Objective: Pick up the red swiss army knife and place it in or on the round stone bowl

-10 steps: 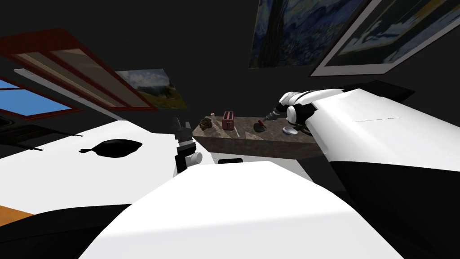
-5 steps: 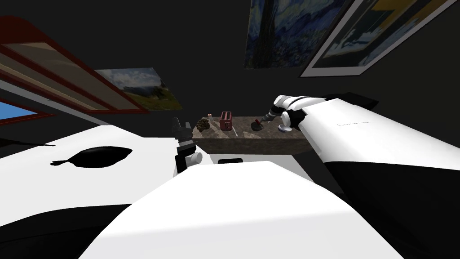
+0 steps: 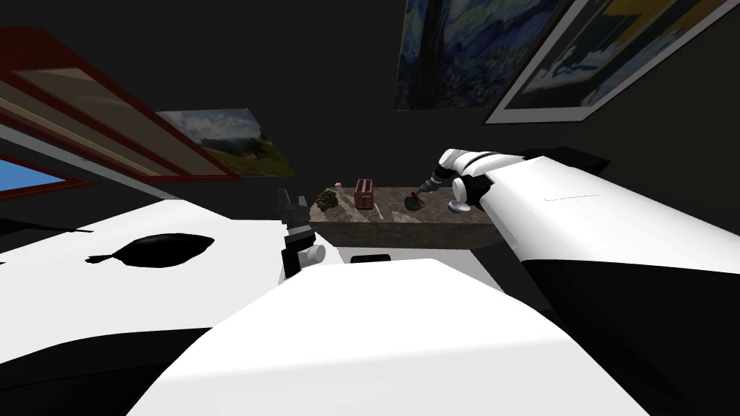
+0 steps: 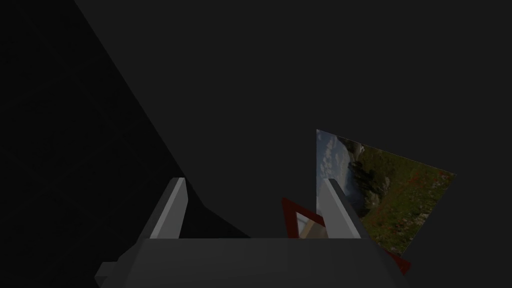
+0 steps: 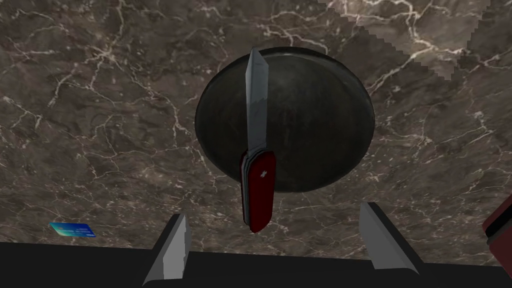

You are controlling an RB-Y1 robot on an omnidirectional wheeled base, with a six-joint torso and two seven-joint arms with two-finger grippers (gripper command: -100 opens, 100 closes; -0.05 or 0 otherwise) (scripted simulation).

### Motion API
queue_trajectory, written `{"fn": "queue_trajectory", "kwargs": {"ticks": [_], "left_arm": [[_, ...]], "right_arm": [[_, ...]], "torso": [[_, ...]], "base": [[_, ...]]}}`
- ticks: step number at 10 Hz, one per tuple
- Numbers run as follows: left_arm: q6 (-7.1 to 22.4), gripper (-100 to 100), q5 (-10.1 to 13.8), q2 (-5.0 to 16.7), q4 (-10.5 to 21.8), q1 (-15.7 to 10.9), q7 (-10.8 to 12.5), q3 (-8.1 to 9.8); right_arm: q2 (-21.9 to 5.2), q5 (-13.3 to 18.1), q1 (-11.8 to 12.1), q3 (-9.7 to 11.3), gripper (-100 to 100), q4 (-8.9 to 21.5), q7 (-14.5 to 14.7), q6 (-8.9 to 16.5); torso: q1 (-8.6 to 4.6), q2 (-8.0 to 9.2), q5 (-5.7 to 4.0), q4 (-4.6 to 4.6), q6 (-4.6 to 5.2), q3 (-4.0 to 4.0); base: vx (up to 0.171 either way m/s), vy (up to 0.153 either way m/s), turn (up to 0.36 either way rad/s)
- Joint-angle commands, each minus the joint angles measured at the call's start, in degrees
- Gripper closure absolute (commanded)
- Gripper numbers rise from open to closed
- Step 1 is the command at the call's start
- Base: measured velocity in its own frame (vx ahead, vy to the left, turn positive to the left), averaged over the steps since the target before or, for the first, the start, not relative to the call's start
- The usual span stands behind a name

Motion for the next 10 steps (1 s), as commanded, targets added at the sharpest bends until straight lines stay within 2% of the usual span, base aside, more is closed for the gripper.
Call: {"fn": "queue_trajectory", "kwargs": {"ticks": [1, 2, 3, 4, 5, 7, 8, 10], "left_arm": [[0.0, 0, 0.0, 0.0, 0.0, 0.0, 0.0, 0.0], [0.0, 0, 0.0, 0.0, 0.0, 0.0, 0.0, 0.0], [0.0, 0, 0.0, 0.0, 0.0, 0.0, 0.0, 0.0], [0.0, 0, 0.0, -0.01, 0.0, 0.01, 0.0, 0.0], [0.0, 0, 0.0, -0.01, 0.0, 0.01, 0.0, 0.0], [0.0, 0, 0.0, -0.01, 0.0, 0.01, 0.0, 0.0], [0.0, 0, 0.0, 0.0, 0.0, 0.0, 0.0, 0.0], [0.0, 0, 0.0, -0.01, 0.0, 0.02, 0.0, 0.0]], "right_arm": [[0.07, 0.03, 0.04, 0.03, -100, 2.48, -0.17, -0.27], [0.07, 0.03, 0.04, 0.03, -100, -1.49, -0.17, -0.27], [1.76, 0.12, -2.75, 0.33, -100, -3.88, 4.22, 0.16], [1.76, 0.12, -2.75, 0.33, -100, -3.88, 4.4, 0.16], [2.64, 0.15, -3.37, 0.45, -100, -4.22, 5.92, -0.44], [2.64, 0.15, -3.37, 0.45, -100, -4.22, 5.92, -0.44], [4.4, 0.2, -4.6, 0.69, -100, -4.9, 8.96, -1.64], [6.16, 0.25, -5.83, 0.92, -100, -5.59, 12.0, -2.85]], "torso": [[0.0, 0.0, 0.0, 0.0, 0.0, 0.0], [0.02, 0.01, 0.02, 0.02, 0.01, 0.02], [-0.01, 0.0, -0.02, -0.01, 0.01, -0.01], [0.18, -0.14, 0.03, -0.01, 0.06, -0.07], [0.33, -0.24, 0.08, -0.05, 0.0, -0.14], [0.28, -0.24, 0.07, -0.06, -0.02, -0.15], [0.11, -0.14, 0.03, -0.05, -0.02, -0.09], [0.4, -0.32, 0.08, -0.07, 0.02, -0.18]], "base": [[0.0, 0.0, 0.0], [0.0, 0.0, 0.0], [0.062, 0.071, -0.142], [0.086, 0.104, -0.115], [0.082, 0.101, -0.092], [0.04, 0.042, -0.013], [0.072, 0.055, -0.16], [0.113, 0.142, -0.166]]}}
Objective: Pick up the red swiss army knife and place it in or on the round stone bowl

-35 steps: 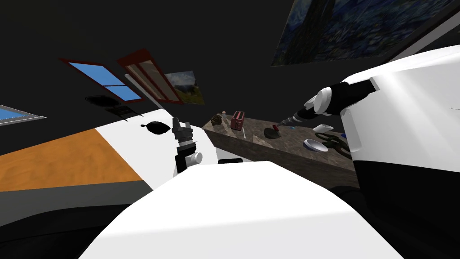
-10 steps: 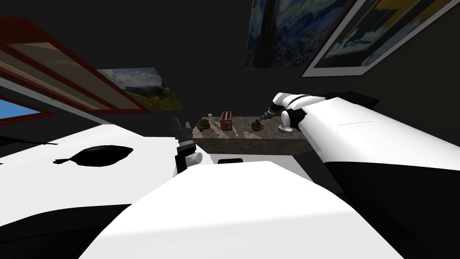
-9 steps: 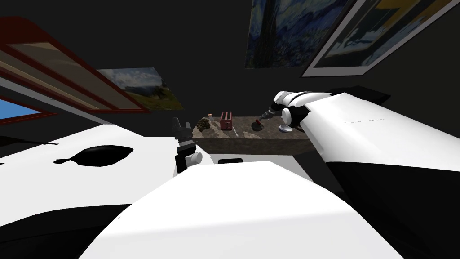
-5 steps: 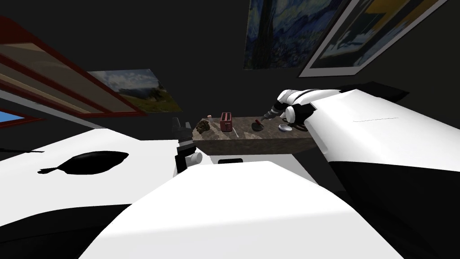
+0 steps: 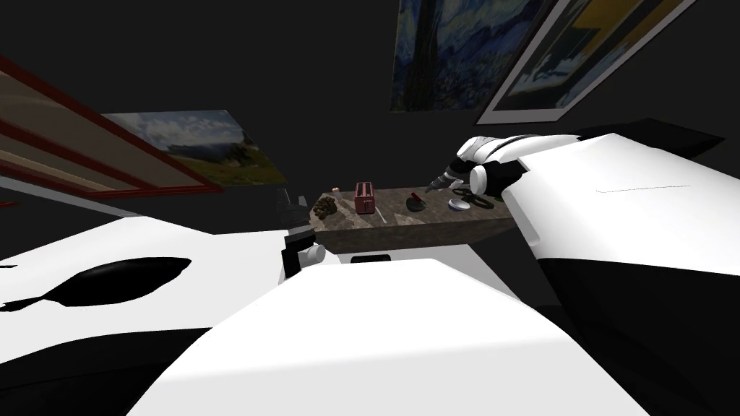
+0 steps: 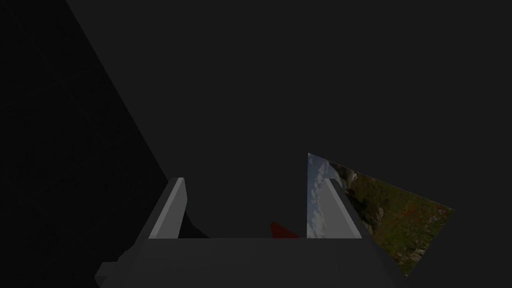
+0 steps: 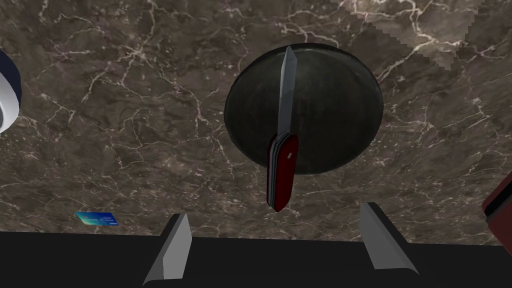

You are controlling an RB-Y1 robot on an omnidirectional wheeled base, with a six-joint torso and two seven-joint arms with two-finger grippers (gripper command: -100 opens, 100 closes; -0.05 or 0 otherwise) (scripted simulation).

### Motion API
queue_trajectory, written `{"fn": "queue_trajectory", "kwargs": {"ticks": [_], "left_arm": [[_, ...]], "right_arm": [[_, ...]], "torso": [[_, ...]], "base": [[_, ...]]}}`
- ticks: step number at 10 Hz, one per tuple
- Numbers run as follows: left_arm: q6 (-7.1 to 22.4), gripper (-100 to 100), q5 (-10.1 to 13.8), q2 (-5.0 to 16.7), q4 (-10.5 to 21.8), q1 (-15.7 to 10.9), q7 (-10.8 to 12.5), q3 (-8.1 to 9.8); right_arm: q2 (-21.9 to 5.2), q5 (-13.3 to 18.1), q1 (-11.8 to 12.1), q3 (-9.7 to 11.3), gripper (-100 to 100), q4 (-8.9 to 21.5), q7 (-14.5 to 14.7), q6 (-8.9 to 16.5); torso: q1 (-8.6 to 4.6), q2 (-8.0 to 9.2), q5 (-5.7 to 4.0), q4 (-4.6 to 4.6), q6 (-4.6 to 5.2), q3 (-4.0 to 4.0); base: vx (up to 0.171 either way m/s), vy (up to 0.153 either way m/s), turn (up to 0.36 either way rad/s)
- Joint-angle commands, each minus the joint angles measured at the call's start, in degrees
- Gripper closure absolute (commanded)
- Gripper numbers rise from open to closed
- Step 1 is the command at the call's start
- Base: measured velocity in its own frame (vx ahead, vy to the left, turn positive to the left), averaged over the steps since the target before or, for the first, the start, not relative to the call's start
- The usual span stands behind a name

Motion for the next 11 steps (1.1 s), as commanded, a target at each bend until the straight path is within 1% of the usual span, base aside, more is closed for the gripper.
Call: {"fn": "queue_trajectory", "kwargs": {"ticks": [1, 3, 4, 5, 6, 11], "left_arm": [[0.0, 0, 0.0, 0.0, 0.0, 0.0, 0.0, 0.0], [0.0, 0, 0.0, 0.0, 0.0, 0.0, 0.0, 0.0], [0.0, 0, 0.0, 0.0, 0.0, 0.0, 0.0, 0.0], [0.0, 0, 0.0, 0.01, 0.0, -0.01, 0.0, 0.0], [0.0, 0, 0.0, 0.01, 0.0, -0.01, 0.0, 0.01], [0.0, 0, 0.0, 0.01, 0.0, -0.01, 0.0, 0.01]], "right_arm": [[1.4, 0.04, -0.78, 0.18, -100, 0.03, 2.37, -1.3], [3.16, 0.09, -2.01, 0.42, -100, -0.65, 5.41, -2.5], [3.16, 0.09, -2.01, 0.42, -100, -0.65, 5.41, -2.5], [3.22, 0.04, -1.39, 0.33, -100, 0.46, 4.74, -2.98], [3.22, 0.04, -1.47, 0.34, 0, 0.27, 4.98, -2.89], [3.2, 0.04, -1.47, 0.34, 0, 0.3, 4.96, -2.89]], "torso": [[0.0, 0.0, 0.0, 0.0, 0.0, 0.0], [-0.12, 0.04, -0.03, 0.01, 0.01, 0.02], [-0.1, 0.04, -0.03, 0.0, 0.01, 0.02], [-0.21, 0.12, -0.04, 0.01, -0.02, 0.06], [-0.39, 0.23, -0.09, 0.03, -0.02, 0.12], [-0.55, 0.36, -0.14, 0.07, 0.0, 0.2]], "base": [[0.09, 0.12, -0.094], [0.092, 0.113, -0.114], [0.056, 0.08, -0.05], [0.018, 0.024, -0.003], [0.004, 0.006, 0.002], [0.0, 0.0, 0.0]]}}
